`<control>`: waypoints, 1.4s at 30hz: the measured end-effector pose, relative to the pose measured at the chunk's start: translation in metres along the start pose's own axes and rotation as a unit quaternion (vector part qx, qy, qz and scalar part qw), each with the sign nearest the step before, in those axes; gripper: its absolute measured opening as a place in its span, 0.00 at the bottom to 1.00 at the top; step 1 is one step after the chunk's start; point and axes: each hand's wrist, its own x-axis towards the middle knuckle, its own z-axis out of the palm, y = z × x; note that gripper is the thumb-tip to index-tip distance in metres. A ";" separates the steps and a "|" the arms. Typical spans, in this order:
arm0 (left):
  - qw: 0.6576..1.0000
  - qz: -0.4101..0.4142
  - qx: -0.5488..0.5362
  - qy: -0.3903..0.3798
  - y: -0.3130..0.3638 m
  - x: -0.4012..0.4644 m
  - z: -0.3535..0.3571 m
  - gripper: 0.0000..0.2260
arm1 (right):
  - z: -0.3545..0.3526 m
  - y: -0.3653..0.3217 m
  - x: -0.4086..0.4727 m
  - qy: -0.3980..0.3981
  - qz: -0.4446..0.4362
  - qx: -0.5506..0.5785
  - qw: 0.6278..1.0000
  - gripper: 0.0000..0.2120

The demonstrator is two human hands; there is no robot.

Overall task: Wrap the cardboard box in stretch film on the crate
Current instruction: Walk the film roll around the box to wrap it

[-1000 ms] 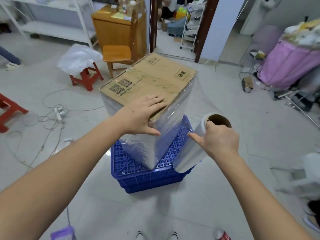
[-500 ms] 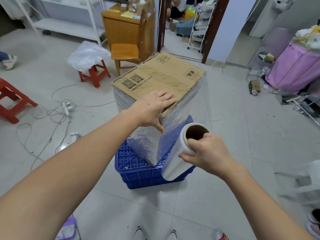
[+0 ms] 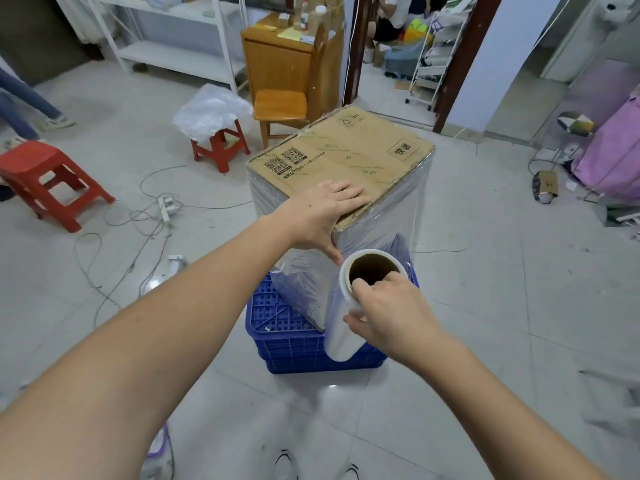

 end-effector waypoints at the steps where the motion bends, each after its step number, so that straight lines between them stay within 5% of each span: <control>1: 1.000 -0.001 0.001 -0.002 0.002 0.001 0.000 0.59 | -0.002 -0.005 -0.004 -0.016 0.019 0.006 1.000 0.15; 6: 1.000 -0.002 0.007 -0.006 0.002 0.002 0.001 0.60 | -0.004 -0.019 -0.002 -0.039 0.144 -0.006 0.989 0.23; 13: 0.999 0.036 0.024 -0.017 -0.022 -0.003 0.002 0.64 | -0.010 -0.038 0.000 -0.083 0.203 -0.021 0.975 0.07; 20: 0.983 0.174 -0.001 -0.057 -0.063 0.004 -0.015 0.53 | -0.003 -0.072 0.020 -0.089 0.383 -0.057 0.918 0.07; 27: 0.967 0.233 0.099 0.025 -0.084 0.005 0.001 0.47 | 0.009 -0.074 0.035 -0.042 0.489 -0.088 0.867 0.29; 33: 0.972 0.208 0.111 0.018 -0.083 0.009 0.005 0.50 | 0.026 -0.069 0.028 0.083 0.450 -0.094 0.884 0.33; 42: 0.974 0.201 0.105 0.002 -0.063 0.017 0.004 0.45 | 0.034 -0.092 0.021 0.154 0.242 -0.033 0.958 0.25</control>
